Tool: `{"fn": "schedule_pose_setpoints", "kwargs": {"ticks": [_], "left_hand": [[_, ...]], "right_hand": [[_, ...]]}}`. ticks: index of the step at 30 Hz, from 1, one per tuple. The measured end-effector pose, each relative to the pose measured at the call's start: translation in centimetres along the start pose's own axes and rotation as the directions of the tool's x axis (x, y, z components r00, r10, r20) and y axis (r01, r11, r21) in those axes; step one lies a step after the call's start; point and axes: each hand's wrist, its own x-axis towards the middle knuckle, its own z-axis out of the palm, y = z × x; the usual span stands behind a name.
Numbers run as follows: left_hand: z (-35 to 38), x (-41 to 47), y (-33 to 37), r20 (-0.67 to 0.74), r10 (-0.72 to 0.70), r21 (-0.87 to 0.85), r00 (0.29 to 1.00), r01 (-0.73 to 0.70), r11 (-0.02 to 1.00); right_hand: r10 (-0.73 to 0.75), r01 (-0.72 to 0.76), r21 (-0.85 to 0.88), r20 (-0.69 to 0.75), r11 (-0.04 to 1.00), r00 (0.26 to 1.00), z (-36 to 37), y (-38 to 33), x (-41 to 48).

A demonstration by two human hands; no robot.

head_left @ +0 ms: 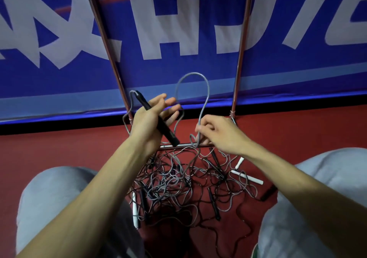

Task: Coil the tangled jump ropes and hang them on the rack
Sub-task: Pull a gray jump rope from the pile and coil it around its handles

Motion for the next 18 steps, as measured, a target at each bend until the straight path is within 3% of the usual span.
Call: {"fn": "schedule_pose_setpoints", "kwargs": {"ticks": [4, 8, 11, 13, 18], "left_hand": [[0.0, -0.3, -1.9, 0.067, -0.036, 0.38, 0.997, 0.008, 0.925], [0.7, -0.9, -3.9, 0.208, -0.206, 0.509, 0.956, 0.073, 0.857], [1.0, -1.5, -4.5, 0.319, -0.363, 0.486, 0.876, 0.177, 0.856], [1.1, -1.7, -4.4, 0.403, -0.395, 0.517, 0.826, 0.15, 0.843], [0.7, -1.4, -4.2, 0.375, -0.251, 0.705, 0.892, -0.099, 0.702]], "right_hand": [[0.025, -0.028, 0.428, 0.012, 0.903, 1.0, -2.5, -1.9, -0.6], [0.067, -0.002, 0.65, -0.075, 0.76, 0.995, -4.4, -2.9, -0.9], [0.107, 0.028, 0.708, -0.145, 0.706, 0.984, -5.5, -2.7, -0.8], [0.162, 0.038, 0.724, -0.204, 0.688, 0.965, -6.3, -2.3, -0.6], [0.314, 0.007, 0.645, -0.382, 0.764, 0.869, -7.9, -0.7, -0.1]]}}
